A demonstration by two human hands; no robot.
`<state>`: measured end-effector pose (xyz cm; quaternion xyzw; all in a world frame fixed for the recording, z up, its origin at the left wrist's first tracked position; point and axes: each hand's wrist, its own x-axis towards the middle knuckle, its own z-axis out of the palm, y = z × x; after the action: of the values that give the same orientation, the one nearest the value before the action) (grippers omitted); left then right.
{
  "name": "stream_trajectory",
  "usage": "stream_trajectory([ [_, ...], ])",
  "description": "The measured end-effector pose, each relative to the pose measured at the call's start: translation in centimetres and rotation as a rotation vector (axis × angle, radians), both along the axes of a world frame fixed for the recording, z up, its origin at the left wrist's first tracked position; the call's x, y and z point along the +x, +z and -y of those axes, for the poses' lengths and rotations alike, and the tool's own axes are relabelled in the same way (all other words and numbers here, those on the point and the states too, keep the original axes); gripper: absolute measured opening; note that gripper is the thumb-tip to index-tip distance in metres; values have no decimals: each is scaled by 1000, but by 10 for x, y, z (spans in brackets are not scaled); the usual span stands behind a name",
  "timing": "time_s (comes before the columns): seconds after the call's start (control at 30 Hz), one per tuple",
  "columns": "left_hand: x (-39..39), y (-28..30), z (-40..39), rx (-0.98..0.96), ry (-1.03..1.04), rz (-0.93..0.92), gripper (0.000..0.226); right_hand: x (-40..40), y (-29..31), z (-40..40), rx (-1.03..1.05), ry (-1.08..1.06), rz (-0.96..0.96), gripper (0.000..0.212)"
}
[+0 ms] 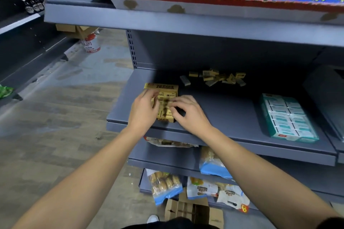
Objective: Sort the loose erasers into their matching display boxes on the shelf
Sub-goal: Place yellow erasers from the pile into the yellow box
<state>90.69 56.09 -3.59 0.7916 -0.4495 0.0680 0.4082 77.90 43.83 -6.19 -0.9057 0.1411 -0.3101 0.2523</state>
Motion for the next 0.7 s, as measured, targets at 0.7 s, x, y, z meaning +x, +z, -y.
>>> stream_trajectory([
  [0.7, -30, 0, 145, 210, -219, 89, 35, -20, -3, 124, -170, -438, -257, 29],
])
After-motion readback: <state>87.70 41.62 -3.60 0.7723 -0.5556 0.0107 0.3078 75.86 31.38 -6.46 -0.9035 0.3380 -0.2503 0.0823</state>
